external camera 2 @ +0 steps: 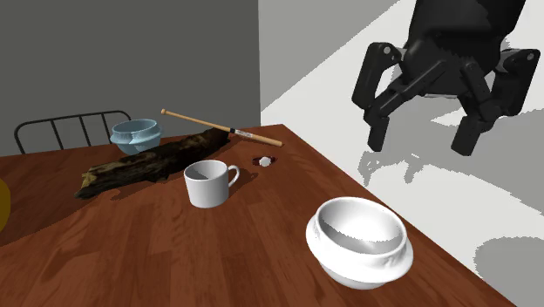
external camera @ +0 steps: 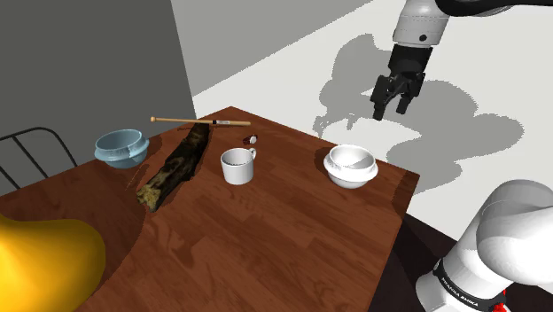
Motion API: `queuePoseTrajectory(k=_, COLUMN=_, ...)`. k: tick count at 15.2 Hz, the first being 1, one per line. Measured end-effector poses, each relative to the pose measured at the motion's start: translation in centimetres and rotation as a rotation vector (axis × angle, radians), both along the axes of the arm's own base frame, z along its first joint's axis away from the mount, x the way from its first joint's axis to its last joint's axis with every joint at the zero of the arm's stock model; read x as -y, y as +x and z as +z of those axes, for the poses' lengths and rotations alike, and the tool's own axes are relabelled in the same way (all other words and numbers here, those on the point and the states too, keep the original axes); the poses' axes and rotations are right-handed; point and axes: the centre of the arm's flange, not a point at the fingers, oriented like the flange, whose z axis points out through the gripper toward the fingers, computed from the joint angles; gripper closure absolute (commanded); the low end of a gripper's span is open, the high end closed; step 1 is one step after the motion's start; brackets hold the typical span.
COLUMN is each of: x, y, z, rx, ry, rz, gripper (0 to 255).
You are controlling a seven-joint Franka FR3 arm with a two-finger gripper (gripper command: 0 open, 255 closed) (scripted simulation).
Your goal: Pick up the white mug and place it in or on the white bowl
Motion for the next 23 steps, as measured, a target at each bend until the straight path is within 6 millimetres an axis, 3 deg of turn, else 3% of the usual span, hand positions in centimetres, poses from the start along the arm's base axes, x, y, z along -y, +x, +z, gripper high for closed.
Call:
queuePoseTrajectory(k=2, x=-0.3, y=0.6, z=-0.3, rx=-0.001, ry=-0.001, rz=0.002, gripper=0)
queuePoseTrajectory(k=6, x=-3.1, y=4.0, z=-1.9, rx=-0.004, ry=-0.010, rz=0.013, gripper=0)
queuePoseTrajectory(k=23, x=-17.9, y=19.9, z=-9.3, rx=-0.017, ry=-0.049, rz=0.071, gripper=0)
